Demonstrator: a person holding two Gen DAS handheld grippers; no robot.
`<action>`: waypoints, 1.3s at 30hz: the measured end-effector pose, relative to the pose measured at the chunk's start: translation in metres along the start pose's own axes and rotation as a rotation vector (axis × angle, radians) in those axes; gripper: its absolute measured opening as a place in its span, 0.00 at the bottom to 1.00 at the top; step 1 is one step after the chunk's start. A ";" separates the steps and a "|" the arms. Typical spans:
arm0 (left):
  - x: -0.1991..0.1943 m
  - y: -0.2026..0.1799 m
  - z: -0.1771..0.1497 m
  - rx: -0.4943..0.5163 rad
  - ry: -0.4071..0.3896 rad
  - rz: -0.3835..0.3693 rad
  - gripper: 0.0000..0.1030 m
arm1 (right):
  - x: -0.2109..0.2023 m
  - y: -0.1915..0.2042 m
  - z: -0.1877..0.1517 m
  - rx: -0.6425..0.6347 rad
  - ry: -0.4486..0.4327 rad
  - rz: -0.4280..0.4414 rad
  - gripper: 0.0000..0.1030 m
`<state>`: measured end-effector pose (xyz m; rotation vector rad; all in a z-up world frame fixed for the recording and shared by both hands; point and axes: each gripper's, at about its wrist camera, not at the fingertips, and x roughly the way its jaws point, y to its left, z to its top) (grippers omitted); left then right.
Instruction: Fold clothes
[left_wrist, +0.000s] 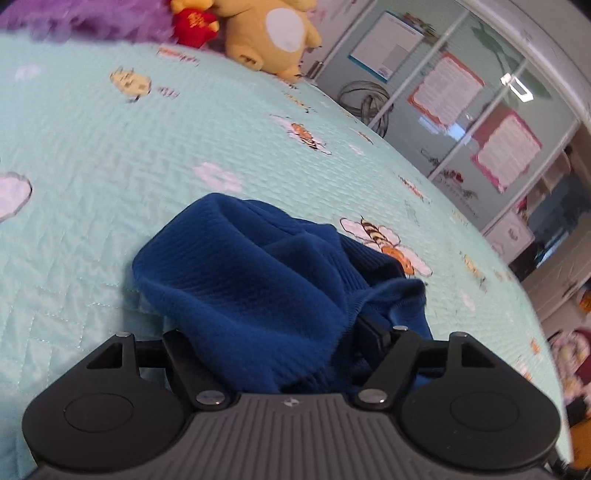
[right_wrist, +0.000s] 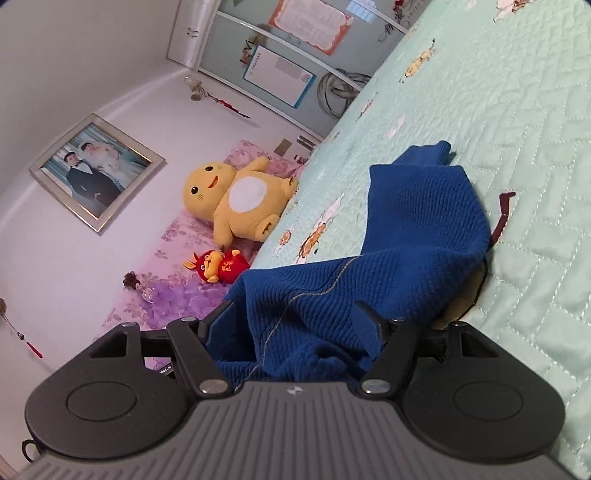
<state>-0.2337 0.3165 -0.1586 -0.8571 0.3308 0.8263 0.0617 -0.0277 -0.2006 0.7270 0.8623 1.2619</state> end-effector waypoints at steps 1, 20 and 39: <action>0.001 0.002 0.001 -0.014 -0.001 -0.011 0.72 | -0.001 -0.004 0.000 0.023 -0.010 0.010 0.68; -0.004 0.017 0.016 0.034 0.025 -0.257 0.75 | 0.018 0.106 -0.011 -0.153 -0.149 -0.315 0.74; 0.012 0.051 0.039 -0.127 0.069 -0.208 0.75 | 0.299 0.181 -0.053 -1.012 0.668 -0.496 0.73</action>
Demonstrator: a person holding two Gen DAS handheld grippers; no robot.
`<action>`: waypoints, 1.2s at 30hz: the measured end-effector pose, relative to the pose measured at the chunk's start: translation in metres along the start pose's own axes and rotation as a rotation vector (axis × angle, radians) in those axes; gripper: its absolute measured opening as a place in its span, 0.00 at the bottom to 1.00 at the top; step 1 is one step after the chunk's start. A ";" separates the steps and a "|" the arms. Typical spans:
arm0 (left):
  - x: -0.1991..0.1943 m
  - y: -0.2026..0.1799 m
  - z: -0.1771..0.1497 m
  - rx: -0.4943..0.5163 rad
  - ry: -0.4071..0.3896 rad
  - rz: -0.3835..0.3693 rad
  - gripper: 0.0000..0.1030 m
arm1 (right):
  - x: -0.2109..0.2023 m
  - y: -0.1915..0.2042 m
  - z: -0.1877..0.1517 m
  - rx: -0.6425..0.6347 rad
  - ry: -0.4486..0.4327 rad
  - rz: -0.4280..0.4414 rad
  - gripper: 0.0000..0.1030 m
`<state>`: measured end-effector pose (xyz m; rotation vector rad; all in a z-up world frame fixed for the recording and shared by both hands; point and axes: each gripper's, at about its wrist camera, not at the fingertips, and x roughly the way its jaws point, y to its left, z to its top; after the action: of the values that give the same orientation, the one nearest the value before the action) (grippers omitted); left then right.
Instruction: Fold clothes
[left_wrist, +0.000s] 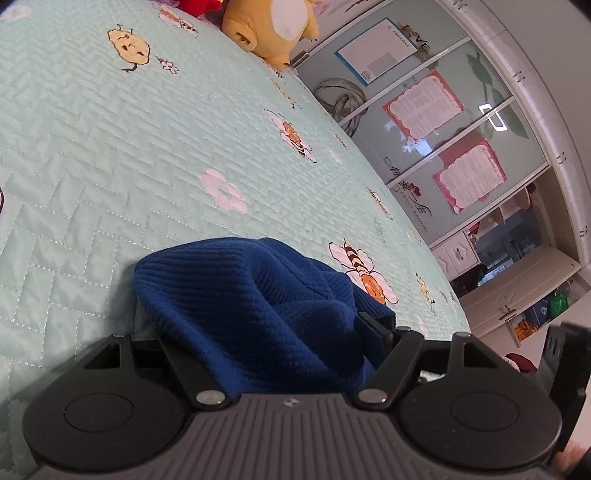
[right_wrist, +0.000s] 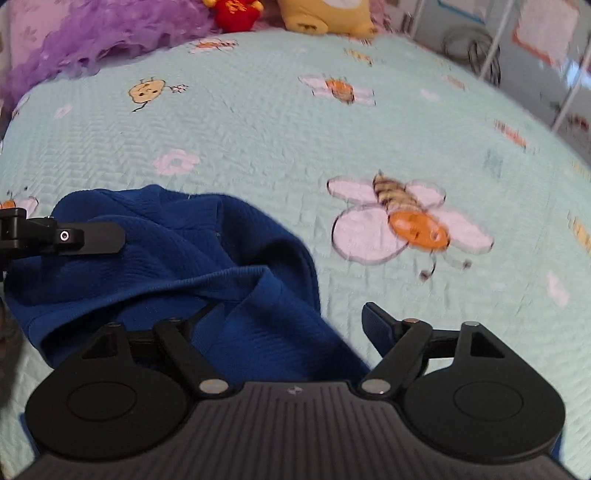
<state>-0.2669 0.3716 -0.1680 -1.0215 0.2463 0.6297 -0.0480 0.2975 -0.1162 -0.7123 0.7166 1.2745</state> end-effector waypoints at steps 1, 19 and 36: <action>0.000 0.000 0.000 -0.001 0.001 0.002 0.75 | -0.001 0.000 -0.004 0.020 0.001 0.014 0.68; 0.005 -0.021 -0.020 0.091 0.098 -0.118 0.75 | -0.172 0.051 -0.122 0.216 -0.435 -0.435 0.10; -0.015 -0.038 -0.045 0.254 -0.002 -0.218 0.07 | -0.158 0.092 -0.213 0.484 -0.424 -0.410 0.30</action>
<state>-0.2524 0.3134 -0.1569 -0.7901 0.2040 0.3903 -0.1783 0.0494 -0.1225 -0.1640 0.4681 0.7908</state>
